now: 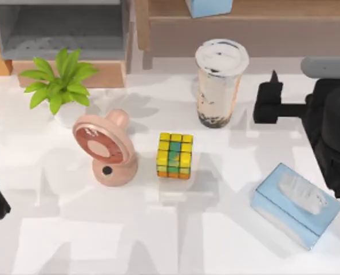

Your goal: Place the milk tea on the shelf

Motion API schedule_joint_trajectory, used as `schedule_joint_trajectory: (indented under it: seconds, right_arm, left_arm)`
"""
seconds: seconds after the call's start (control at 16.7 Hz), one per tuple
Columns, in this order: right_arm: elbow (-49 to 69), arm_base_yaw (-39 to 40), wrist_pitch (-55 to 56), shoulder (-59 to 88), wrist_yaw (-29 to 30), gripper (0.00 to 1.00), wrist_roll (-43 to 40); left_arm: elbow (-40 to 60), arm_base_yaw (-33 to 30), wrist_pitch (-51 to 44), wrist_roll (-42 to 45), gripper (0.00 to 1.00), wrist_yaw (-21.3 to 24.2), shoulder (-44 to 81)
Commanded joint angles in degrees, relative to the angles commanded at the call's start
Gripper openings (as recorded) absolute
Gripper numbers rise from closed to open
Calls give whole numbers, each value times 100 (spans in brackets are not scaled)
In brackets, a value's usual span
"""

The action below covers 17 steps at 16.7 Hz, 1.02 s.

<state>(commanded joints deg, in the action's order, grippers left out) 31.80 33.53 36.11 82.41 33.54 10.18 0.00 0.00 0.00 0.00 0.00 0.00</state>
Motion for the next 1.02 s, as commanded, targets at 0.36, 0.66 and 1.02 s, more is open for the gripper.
schedule_joint_trajectory:
  seconds: [0.36,0.66,1.02]
  right_arm:
    - [1042,1035,1177,2554,1088,100,251]
    - [1368,1352,1544,3233,1437,100,284]
    - [1434,1283,1535,3283,1378,100,260]
  left_arm:
    - [0,0,0,0,100,0,0]
    - [0,0,0,0,100,0,0]
    - [0,0,0,0,100,0,0]
